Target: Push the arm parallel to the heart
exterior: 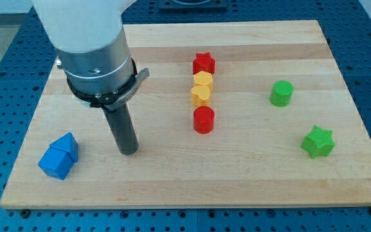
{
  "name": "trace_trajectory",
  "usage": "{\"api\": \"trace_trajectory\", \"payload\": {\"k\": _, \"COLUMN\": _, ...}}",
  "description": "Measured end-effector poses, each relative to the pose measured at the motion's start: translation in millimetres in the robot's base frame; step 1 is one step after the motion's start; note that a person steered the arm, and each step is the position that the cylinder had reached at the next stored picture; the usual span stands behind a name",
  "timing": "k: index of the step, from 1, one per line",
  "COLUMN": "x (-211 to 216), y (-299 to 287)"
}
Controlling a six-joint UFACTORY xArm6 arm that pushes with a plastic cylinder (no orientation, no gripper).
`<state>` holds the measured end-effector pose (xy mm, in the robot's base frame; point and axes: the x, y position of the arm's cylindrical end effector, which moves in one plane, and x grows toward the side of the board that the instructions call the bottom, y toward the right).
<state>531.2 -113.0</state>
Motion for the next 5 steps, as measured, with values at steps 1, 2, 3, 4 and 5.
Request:
{"api": "trace_trajectory", "payload": {"k": 1, "x": 0.0, "y": 0.0}}
{"api": "trace_trajectory", "payload": {"k": 2, "x": -1.2, "y": 0.0}}
{"api": "trace_trajectory", "payload": {"k": 3, "x": -4.2, "y": 0.0}}
{"api": "trace_trajectory", "payload": {"k": 4, "x": -4.3, "y": 0.0}}
{"api": "trace_trajectory", "payload": {"k": 5, "x": -5.9, "y": 0.0}}
